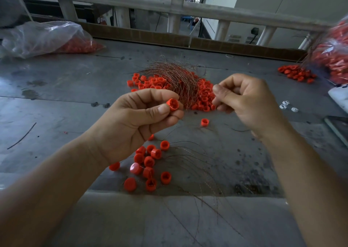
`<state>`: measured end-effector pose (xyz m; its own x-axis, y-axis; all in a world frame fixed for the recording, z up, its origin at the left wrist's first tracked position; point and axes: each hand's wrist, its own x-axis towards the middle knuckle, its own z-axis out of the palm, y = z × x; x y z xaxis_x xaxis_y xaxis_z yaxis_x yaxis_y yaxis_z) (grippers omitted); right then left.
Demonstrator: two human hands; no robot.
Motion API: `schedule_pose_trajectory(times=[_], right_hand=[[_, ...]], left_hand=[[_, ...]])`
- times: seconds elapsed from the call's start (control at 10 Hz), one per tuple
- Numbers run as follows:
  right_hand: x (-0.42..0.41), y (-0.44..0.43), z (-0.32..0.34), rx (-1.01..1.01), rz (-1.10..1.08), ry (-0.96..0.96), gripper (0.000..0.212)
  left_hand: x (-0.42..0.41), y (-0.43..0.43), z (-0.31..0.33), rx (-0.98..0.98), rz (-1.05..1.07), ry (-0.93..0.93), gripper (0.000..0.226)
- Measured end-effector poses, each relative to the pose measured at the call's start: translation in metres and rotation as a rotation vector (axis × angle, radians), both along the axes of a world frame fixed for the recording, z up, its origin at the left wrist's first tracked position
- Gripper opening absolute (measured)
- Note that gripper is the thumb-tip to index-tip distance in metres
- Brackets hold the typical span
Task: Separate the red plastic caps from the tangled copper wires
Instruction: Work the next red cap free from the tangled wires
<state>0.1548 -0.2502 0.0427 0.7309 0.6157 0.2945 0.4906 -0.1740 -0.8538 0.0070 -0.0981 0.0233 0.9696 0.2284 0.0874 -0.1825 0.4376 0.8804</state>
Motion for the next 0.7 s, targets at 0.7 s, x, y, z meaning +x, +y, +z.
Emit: schedule_pose_trajectory(times=[0.7], right_hand=[[0.035, 0.015, -0.042, -0.481, -0.174, -0.427, 0.019]], left_hand=[[0.0, 0.0, 0.001, -0.032, -0.008, 0.026, 0.021]])
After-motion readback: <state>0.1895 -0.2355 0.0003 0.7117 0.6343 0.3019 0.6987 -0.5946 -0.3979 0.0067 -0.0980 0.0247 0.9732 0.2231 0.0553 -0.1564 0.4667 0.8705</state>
